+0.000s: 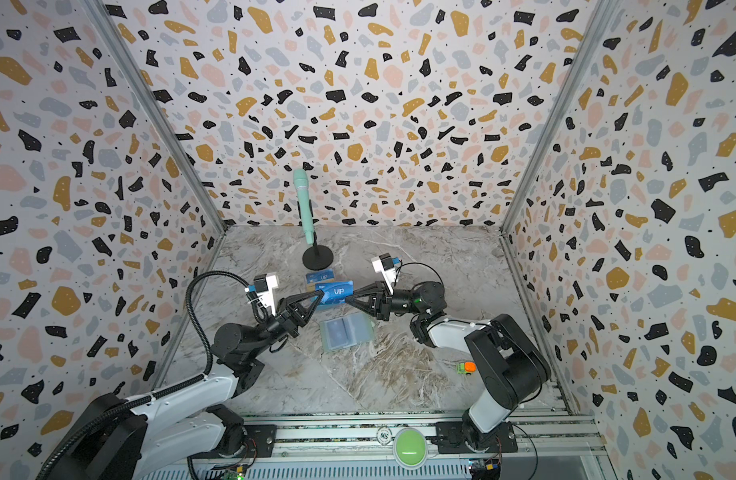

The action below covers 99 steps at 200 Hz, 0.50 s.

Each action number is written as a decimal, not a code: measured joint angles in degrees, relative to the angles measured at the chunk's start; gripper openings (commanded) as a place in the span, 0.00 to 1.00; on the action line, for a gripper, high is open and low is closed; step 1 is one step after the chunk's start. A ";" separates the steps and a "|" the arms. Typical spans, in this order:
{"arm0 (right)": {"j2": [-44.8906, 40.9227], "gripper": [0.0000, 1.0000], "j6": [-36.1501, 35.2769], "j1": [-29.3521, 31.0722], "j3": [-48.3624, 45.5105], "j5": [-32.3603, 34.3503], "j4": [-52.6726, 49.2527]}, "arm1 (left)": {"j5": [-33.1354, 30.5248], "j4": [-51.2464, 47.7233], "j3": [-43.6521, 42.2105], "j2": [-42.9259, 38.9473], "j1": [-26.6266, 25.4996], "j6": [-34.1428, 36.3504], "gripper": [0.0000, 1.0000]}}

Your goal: Take the credit cards out of the card holder

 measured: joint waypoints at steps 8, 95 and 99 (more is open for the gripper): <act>0.00 0.12 0.09 0.09 0.00 -0.04 0.00 | -0.02 -0.42 -0.02 -0.24 0.00 0.22 0.00; 0.00 0.00 0.61 0.28 0.00 -0.59 0.00 | -0.15 -3.89 -0.33 -2.16 0.00 2.47 0.07; 0.00 0.00 0.61 0.28 0.00 -0.63 0.00 | -0.20 -4.33 -0.31 -2.43 0.00 2.75 0.08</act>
